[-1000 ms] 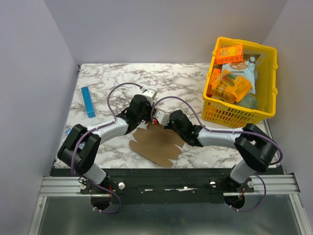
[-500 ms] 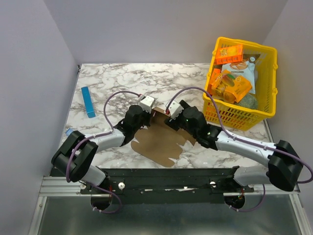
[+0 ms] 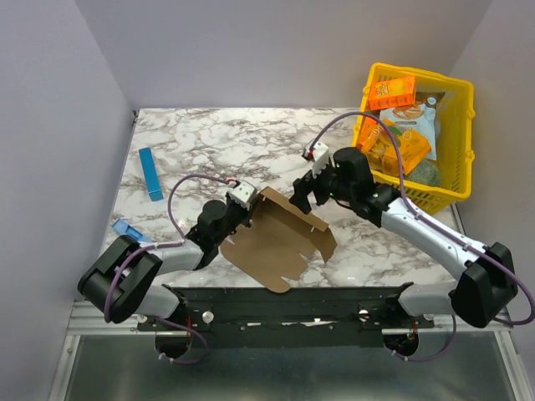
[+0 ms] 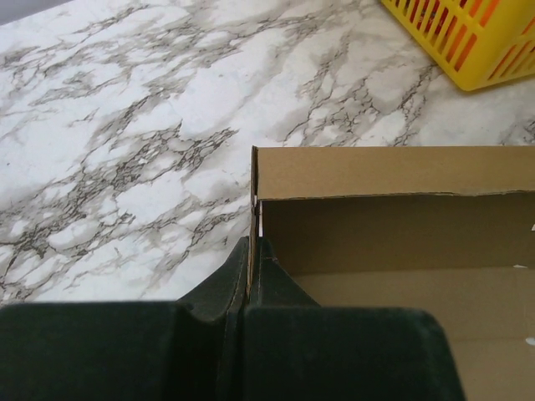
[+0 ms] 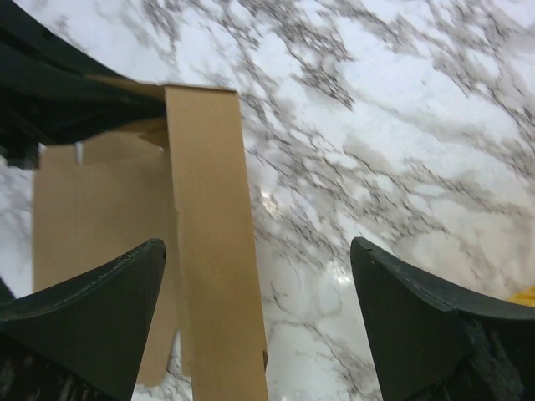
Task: Fold the paper box
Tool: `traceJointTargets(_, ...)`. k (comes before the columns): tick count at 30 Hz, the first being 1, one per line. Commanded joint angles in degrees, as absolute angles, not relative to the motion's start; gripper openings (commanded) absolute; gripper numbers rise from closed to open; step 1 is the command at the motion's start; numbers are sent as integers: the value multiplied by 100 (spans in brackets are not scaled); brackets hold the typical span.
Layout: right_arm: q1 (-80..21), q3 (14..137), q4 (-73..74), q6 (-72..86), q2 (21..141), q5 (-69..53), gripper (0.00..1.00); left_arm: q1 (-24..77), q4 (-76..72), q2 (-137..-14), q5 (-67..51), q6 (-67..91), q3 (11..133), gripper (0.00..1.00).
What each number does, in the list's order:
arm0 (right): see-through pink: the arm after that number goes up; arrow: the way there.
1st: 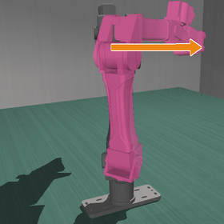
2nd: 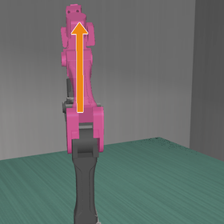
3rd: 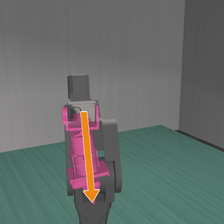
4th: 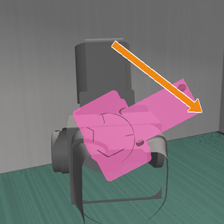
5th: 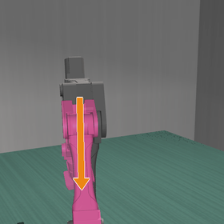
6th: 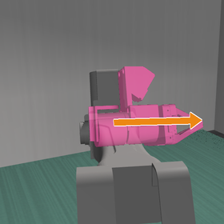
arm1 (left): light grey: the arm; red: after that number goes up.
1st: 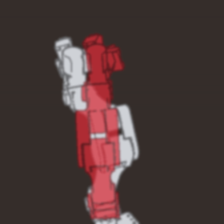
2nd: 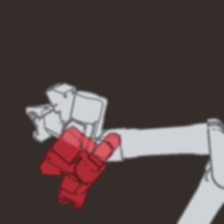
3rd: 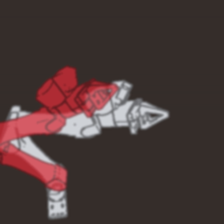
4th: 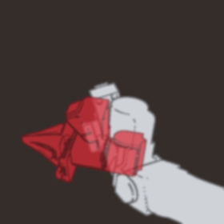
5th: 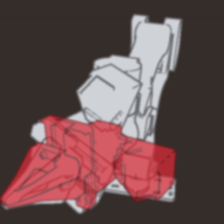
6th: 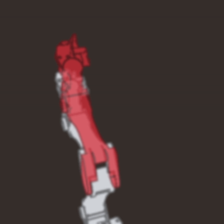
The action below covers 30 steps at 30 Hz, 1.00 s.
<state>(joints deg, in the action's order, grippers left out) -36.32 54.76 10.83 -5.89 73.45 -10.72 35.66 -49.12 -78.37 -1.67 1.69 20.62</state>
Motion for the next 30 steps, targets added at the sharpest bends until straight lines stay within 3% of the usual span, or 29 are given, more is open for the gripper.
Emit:
traceJointTargets(1,-3489,6256,1581,-229,7891,-2468,100,3595,-5799,-7682,-475,61,1943,0)
traceJointTargets(17,-3463,6768,2057,-510,9307,-3243,98,3621,-6222,-7523,-273,-104,1556,0)
traceJointTargets(27,-3463,6759,2057,-633,9598,-3033,61,3665,-6600,-7787,-44,-88,1476,0)
traceJointTargets(30,-3463,6706,2066,-711,9615,-2779,57,3665,-6574,-7910,202,-26,1564,0)
